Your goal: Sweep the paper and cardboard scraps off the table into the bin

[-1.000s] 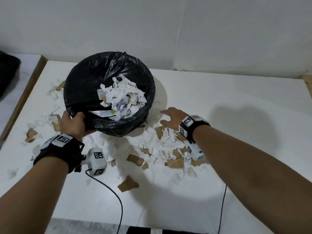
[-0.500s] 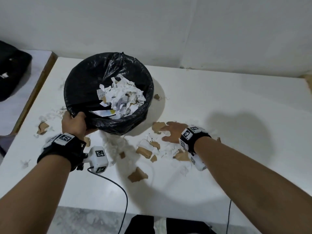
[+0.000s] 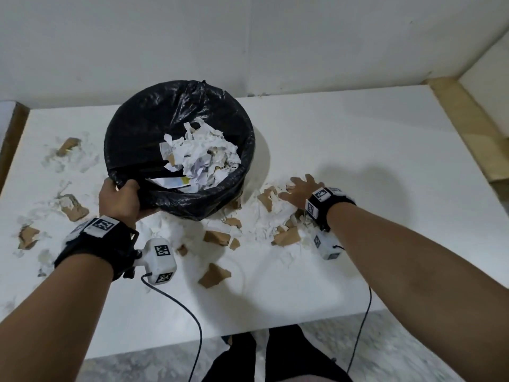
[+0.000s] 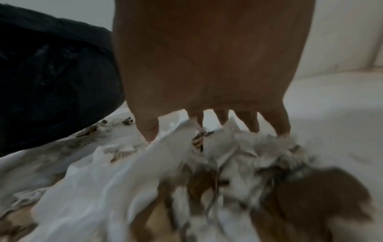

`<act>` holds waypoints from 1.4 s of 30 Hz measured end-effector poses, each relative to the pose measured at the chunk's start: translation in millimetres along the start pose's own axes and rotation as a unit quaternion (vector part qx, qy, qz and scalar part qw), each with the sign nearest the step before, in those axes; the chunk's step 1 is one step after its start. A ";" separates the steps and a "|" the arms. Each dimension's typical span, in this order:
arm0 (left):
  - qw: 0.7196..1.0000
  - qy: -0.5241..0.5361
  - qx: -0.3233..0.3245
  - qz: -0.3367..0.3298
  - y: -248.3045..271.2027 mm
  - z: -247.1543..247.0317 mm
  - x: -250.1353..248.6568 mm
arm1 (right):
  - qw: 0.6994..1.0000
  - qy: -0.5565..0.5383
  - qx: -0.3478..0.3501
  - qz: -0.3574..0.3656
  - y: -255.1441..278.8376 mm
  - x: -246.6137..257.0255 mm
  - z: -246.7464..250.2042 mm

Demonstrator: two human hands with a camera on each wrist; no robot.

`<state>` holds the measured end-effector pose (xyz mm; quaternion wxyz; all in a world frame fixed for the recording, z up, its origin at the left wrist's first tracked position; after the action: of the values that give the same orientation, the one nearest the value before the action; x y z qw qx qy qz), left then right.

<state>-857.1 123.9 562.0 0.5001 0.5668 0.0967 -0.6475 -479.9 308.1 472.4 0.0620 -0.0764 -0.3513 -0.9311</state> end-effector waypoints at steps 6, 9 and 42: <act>1.000 -0.020 0.014 -0.002 8.3 -8.9 5.6 | 0.994 -0.095 -0.033 0.043 33.7 3.4 -35.9; 0.999 -0.026 0.021 -0.005 8.7 -14.9 3.4 | 0.983 -0.120 -0.110 0.087 35.7 -7.0 -13.2; 1.000 -0.003 -0.023 -0.015 5.1 -4.3 -9.0 | 0.993 -0.091 -0.037 0.066 -27.6 11.9 36.9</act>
<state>-851.8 129.3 570.2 0.5037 0.5517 0.1184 -0.6542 -492.6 352.5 484.2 0.0881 -0.1862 -0.3151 -0.9264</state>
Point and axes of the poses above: each hand's wrist, its own y-axis away from the middle knuckle, its own z-axis out of the back of the hand, x = y × z, the point moved 6 cm from there along -y, towards the middle knuckle, and after that the axes turned 10 degrees about -y, right-handed, at the moved point
